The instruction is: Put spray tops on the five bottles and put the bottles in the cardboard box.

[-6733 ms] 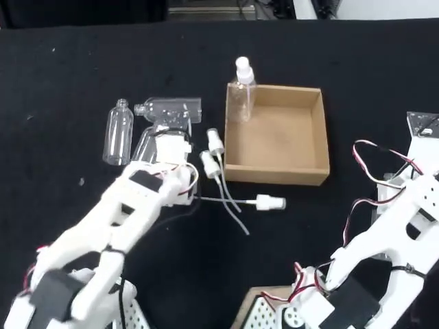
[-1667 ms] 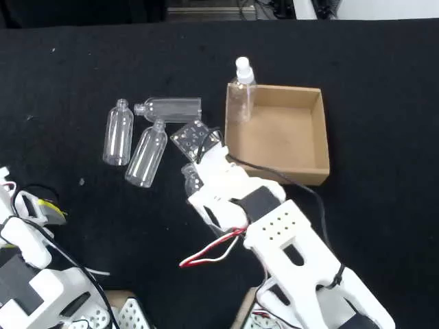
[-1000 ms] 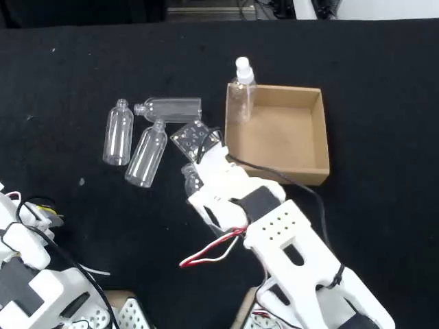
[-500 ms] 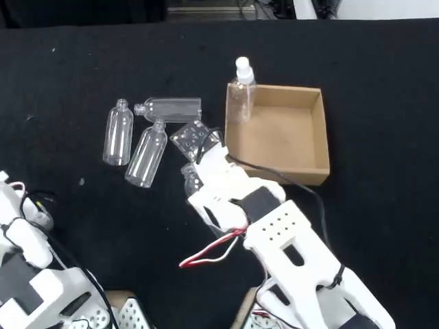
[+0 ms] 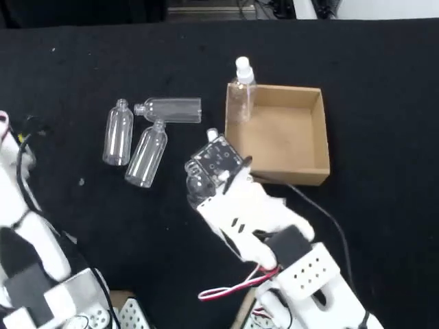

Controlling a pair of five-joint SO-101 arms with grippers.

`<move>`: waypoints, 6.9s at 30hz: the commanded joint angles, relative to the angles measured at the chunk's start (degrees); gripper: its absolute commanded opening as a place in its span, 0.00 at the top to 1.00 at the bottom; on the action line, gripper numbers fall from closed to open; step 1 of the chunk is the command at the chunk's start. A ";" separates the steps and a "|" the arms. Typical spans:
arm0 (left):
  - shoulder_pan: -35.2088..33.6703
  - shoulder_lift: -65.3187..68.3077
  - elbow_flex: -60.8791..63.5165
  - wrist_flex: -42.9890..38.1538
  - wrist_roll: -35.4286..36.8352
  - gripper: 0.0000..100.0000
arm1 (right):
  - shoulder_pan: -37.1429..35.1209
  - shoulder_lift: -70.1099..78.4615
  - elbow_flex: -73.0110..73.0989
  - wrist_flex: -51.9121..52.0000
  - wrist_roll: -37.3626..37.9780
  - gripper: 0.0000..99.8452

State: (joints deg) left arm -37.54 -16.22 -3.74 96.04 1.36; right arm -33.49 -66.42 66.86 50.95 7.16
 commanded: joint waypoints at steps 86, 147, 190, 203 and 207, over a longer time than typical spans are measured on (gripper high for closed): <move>62.37 -9.58 -4.26 -17.32 13.54 0.97 | -0.44 -28.70 13.93 -10.73 -8.88 0.99; 55.16 -31.56 27.12 -36.31 2.29 0.84 | -0.44 -28.70 13.85 -10.64 -8.88 0.99; 34.86 -44.40 64.75 -53.89 0.53 0.84 | 29.45 -10.07 -1.63 -25.93 -3.78 0.99; 34.51 -44.40 81.45 -70.59 5.80 0.84 | 36.84 31.96 -1.80 -68.75 -3.25 0.99; 34.51 -44.40 82.15 -71.65 5.89 0.84 | 36.84 39.69 -1.80 -79.74 -3.16 0.99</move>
State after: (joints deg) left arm -2.46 -59.65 78.99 26.51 6.73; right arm 2.29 -30.20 69.05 -20.35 3.47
